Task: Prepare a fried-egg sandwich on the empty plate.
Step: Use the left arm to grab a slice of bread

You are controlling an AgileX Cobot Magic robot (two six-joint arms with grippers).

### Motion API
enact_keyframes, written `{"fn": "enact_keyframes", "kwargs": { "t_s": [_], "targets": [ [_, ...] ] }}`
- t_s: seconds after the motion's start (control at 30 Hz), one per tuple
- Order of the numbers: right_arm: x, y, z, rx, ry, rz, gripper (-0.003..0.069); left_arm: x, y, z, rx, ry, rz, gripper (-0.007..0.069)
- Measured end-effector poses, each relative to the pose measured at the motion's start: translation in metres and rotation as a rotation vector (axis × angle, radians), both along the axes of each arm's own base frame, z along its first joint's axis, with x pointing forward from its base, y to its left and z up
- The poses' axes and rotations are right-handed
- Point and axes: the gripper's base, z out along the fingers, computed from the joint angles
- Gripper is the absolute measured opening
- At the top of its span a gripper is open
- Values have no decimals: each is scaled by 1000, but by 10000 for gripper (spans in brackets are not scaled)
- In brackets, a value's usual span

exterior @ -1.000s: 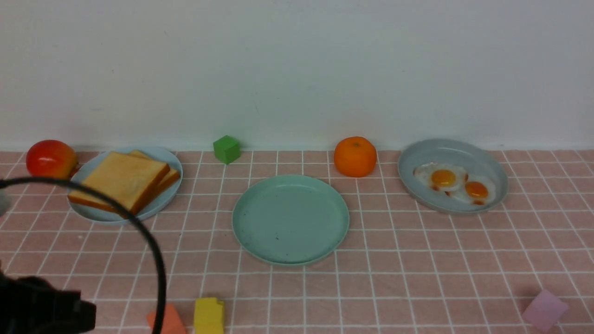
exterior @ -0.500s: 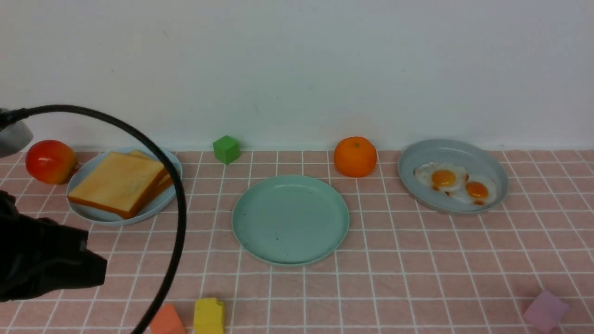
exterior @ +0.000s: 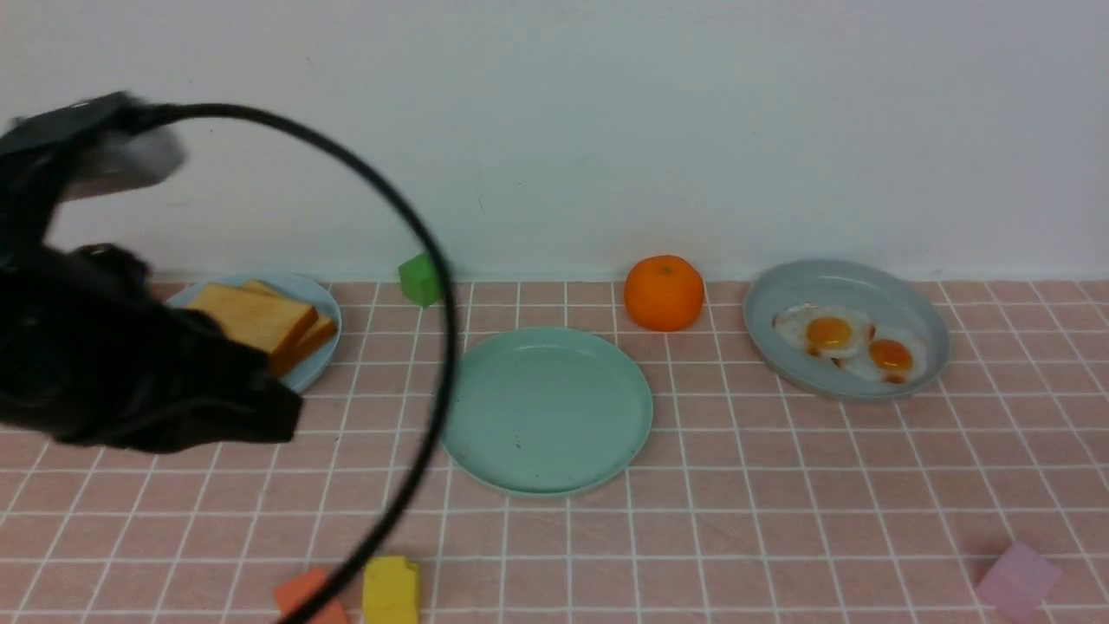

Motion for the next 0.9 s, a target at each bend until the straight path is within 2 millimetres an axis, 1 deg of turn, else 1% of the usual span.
{"fn": "enact_keyframes", "kwargs": {
  "t_s": [0.07, 0.13, 0.17, 0.2, 0.23, 0.27, 0.3, 0.37, 0.4, 0.47, 0.5, 0.53, 0.57, 0.63, 0.67, 0.73, 0.8, 0.83, 0.9],
  "targets": [
    [2, 3, 10, -18, 7, 53, 83, 11, -4, -2, 56, 23, 18, -13],
    [4, 5, 14, -28, 16, 92, 85, 37, -2, -11, 155, 60, 81, -13],
    [4, 6, 14, -34, 20, 101, 85, 45, -1, -15, 180, 69, 92, -13],
    [4, 6, 14, -35, 21, 103, 85, 47, -1, -16, 189, 73, 97, -13],
    [5, 6, 14, -41, 25, 107, 87, 59, 1, -24, 225, 91, 117, -13],
    [5, 5, 14, -55, 25, 106, 90, 78, 2, -37, 278, 122, 136, -13],
    [5, 5, 13, -59, 27, 105, 91, 84, 2, -41, 291, 130, 142, -13],
    [5, 4, 13, -69, 26, 100, 96, 104, 6, -53, 313, 154, 165, -13],
    [5, 4, 13, -71, 26, 99, 97, 107, 8, -54, 314, 158, 171, -13],
    [6, 4, 13, -77, 25, 95, 101, 133, 20, -67, 320, 195, 220, -13],
    [6, 3, 12, -81, 26, 93, 101, 141, 25, -69, 319, 199, 230, -13],
    [6, 3, 12, -85, 28, 92, 101, 154, 31, -76, 326, 208, 238, -13],
    [6, 3, 12, -87, 29, 92, 101, 163, 36, -81, 333, 216, 242, -13],
    [6, 3, 12, -89, 28, 90, 101, 174, 42, -90, 341, 221, 243, -13],
    [6, 3, 12, -89, 28, 90, 101, 177, 43, -92, 342, 222, 244, -13],
    [6, 3, 12, -89, 28, 90, 101, 190, 47, -104, 351, 217, 233, -12],
    [6, 3, 12, -90, 27, 91, 101, 197, 48, -111, 358, 212, 226, -1],
    [6, 3, 13, -92, 15, 100, 101, 203, 49, -121, 376, 205, 217, 27],
    [5, 6, 15, -104, -23, 142, 101, 210, 50, -130, 406, 186, 207, 85]
  ]
}}
